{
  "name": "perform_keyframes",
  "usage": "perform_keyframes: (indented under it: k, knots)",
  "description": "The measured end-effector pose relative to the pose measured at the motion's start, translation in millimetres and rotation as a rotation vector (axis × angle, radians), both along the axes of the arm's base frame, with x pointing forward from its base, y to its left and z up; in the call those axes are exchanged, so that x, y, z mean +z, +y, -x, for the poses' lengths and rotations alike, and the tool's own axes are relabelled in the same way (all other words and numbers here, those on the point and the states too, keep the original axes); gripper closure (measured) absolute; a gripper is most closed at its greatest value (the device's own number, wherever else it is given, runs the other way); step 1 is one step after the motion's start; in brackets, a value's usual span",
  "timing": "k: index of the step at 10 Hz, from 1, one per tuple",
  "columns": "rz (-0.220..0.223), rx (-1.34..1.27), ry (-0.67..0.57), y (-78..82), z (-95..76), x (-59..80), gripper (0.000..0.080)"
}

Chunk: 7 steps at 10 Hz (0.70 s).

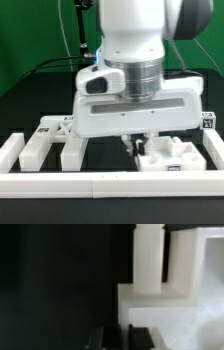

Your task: Assemble chair

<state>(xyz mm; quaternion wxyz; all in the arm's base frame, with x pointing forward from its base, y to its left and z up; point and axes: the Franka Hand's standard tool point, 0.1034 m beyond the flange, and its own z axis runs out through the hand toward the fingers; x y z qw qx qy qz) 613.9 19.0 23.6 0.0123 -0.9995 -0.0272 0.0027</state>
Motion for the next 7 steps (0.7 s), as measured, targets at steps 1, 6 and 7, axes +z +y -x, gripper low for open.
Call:
perform_keyframes:
  k: [1,6,7]
  knots:
    - [0.000,-0.013,0.006,11.5,-3.0,0.0,0.0771]
    - [0.019,-0.093,0.037,20.6,-3.4,0.0,0.0771]
    - [0.018,-0.091,0.037,20.6,-3.4,-0.1,0.0771]
